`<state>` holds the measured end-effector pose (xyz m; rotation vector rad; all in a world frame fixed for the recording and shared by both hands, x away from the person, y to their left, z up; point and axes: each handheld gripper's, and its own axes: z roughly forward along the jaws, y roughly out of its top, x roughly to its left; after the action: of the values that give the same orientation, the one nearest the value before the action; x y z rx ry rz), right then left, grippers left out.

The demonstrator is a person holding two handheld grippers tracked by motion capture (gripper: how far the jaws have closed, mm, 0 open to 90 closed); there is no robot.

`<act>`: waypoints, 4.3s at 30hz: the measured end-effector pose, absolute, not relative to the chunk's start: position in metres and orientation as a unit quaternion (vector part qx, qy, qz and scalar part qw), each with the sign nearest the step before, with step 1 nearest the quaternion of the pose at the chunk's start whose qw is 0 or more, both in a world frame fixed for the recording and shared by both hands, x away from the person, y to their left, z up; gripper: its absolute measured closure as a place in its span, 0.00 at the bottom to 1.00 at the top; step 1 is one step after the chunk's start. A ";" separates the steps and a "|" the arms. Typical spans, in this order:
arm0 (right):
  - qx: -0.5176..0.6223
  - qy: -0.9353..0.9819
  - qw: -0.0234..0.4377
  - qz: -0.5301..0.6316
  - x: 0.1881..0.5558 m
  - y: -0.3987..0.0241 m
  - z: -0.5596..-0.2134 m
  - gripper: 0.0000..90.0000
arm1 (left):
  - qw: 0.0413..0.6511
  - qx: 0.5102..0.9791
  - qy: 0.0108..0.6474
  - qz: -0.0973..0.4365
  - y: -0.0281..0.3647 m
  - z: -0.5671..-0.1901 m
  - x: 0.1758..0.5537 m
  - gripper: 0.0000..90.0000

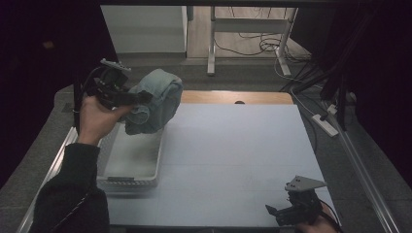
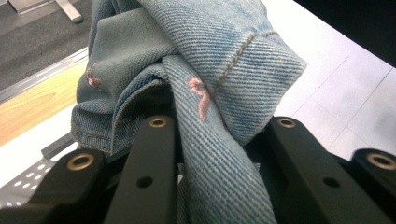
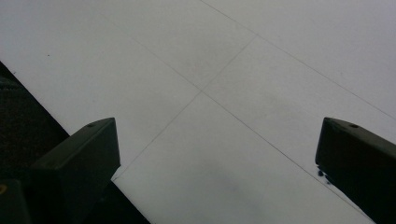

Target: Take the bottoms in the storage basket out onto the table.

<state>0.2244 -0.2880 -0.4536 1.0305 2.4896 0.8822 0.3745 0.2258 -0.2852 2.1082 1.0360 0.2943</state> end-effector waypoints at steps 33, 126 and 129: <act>0.366 0.862 0.153 0.315 0.225 -0.289 -0.453 0.00 | 0.397 0.843 0.345 0.115 0.166 -0.272 0.381 0.80; 0.361 0.868 0.154 0.305 0.225 -0.288 -0.455 0.00 | 0.325 0.890 0.317 0.031 0.046 -0.456 0.412 0.74; 0.361 0.869 0.153 0.303 0.225 -0.288 -0.454 0.00 | 0.323 0.890 0.321 0.027 0.045 -0.461 0.412 0.74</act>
<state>0.2248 -0.2879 -0.4544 1.0342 2.4905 0.8698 0.4125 0.0451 -0.4608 2.3363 0.8422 0.0712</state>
